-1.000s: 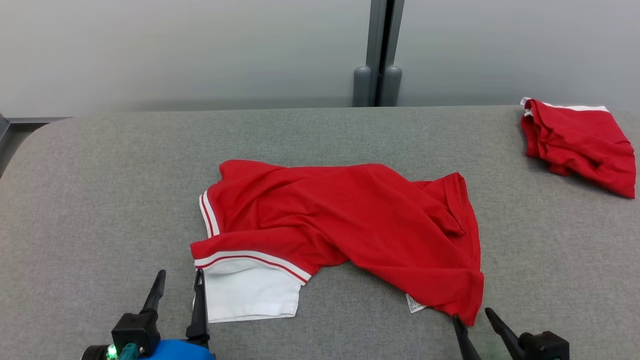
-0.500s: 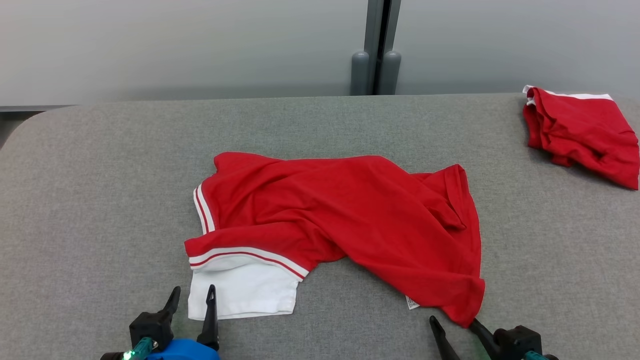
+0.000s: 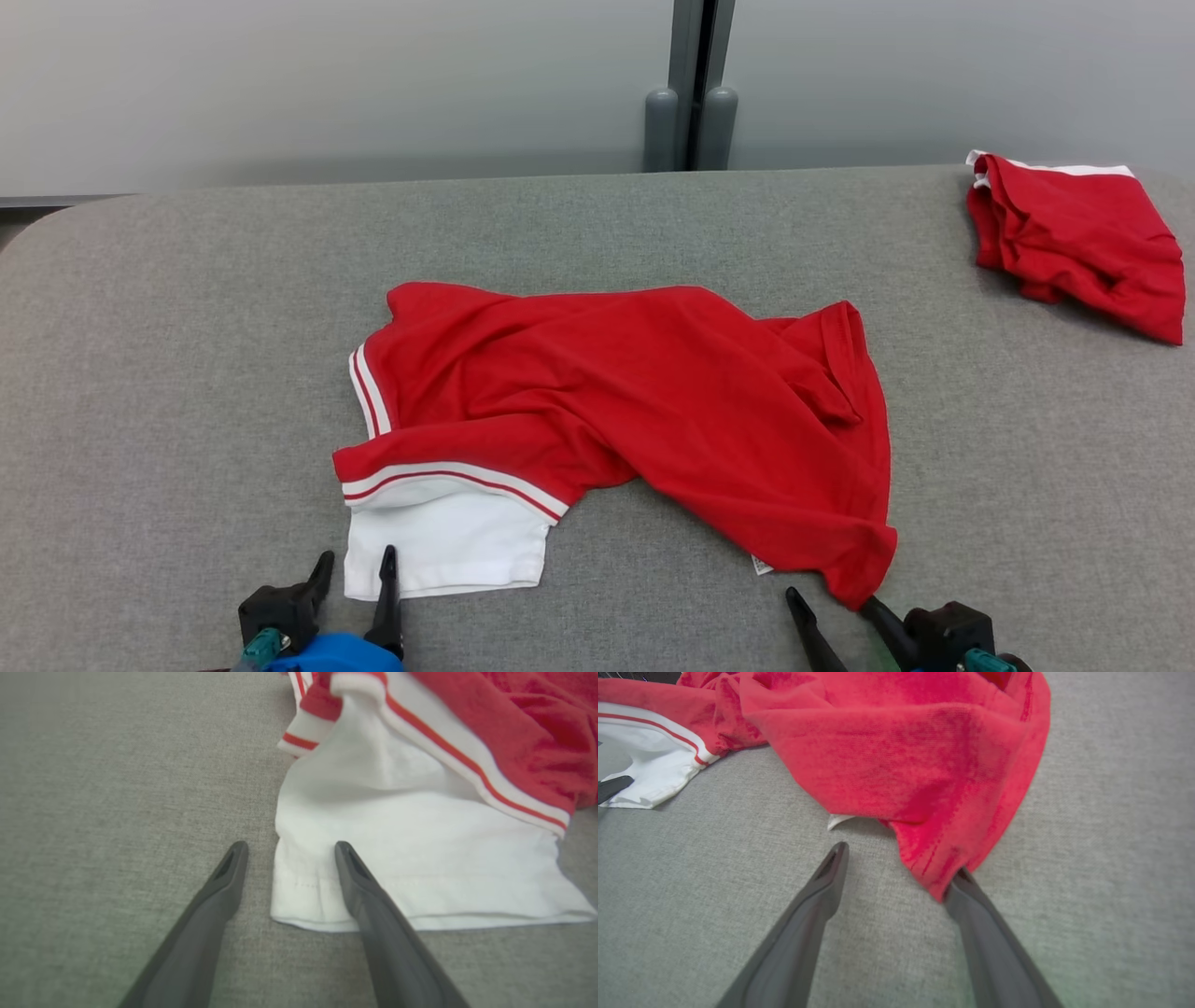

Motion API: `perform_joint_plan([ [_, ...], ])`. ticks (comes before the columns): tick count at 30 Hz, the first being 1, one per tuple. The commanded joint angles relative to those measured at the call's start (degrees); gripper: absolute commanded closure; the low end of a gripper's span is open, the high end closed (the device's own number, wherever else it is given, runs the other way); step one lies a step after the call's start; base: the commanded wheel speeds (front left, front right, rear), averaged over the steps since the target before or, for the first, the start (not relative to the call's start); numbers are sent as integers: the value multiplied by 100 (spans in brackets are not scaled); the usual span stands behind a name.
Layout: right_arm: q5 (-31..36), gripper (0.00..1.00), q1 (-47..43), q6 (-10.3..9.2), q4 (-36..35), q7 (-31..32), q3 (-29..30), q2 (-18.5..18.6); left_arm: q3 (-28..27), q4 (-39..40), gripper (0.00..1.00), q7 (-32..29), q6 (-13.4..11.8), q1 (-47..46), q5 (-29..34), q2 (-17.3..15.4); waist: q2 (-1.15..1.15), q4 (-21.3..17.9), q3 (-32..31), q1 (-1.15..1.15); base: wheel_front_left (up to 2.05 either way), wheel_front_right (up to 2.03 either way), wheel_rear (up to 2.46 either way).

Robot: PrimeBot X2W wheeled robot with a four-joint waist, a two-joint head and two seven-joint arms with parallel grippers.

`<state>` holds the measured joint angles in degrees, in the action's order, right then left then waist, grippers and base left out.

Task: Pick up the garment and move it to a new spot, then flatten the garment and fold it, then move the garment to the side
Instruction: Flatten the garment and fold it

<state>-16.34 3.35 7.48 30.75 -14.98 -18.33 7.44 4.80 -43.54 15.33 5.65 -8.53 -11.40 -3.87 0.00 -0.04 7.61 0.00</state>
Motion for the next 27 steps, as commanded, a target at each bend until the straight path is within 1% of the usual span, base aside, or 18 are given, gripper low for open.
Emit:
perform_joint_plan([
  [1, -49, 100, 44, 4, 97, 11, -91, 5, 58, -256, 0, -51, 43, -19, -68, 20, 0, -8, -11, 0, 0, 0, 0],
  [2, -65, 100, 58, 4, 107, 10, -118, 15, 87, -372, 63, -57, 66, -40, -89, 29, 0, -5, -23, 0, 0, 0, 0],
  [3, -94, 100, 61, 4, 114, 5, -144, 29, 115, -465, 99, -65, 92, -69, -121, 37, 0, -4, -40, 0, 0, 0, 0],
  [9, -178, 100, -41, 3, -135, -18, -403, 175, 156, -308, 100, -31, 148, -119, -280, 63, 0, 27, -168, 0, 0, 0, 0],
  [13, -250, 100, -168, 3, -552, -23, -646, 340, 130, 79, 100, -21, 169, -53, -330, 69, 0, 31, -242, 0, 0, 0, 0],
  [16, -322, 100, -202, 3, -932, -24, -710, 452, 70, 440, 100, -21, 184, 12, -361, 44, 0, 26, -280, 0, 0, 0, 0],
  [24, -405, 100, -95, 3, -1740, 33, -536, 651, 63, 1329, 100, -21, 193, 33, -314, -87, 0, 7, -320, 0, 0, 0, 0],
  [27, -443, 100, 10, 3, -2021, 129, -446, 736, 83, 1648, 100, -21, 195, -68, -370, -70, 0, -2, -305, 0, 0, 0, 0],
])
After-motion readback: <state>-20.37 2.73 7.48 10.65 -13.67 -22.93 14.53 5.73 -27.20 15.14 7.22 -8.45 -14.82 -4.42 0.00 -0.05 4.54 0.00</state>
